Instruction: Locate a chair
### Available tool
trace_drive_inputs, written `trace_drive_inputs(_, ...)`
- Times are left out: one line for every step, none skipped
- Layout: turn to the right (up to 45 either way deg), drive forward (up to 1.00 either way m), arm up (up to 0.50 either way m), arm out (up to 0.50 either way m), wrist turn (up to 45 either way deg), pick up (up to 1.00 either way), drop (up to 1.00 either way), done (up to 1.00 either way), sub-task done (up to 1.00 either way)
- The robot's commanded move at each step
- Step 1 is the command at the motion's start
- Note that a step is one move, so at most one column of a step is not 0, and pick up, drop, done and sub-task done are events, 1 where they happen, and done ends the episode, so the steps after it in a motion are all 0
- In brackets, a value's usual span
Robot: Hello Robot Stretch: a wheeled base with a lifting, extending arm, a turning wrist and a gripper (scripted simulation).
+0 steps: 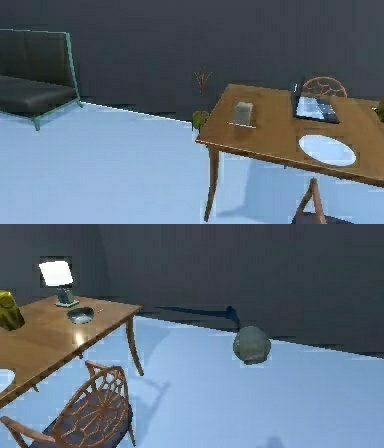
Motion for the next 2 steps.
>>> trace_drive_inputs(45.0,0.00,0.00,0.00,0.0,0.00,0.00,0.00,0.00)
trace_drive_inputs(0.0,0.00,0.00,0.00,0.0,0.00,0.00,1.00,0.00)
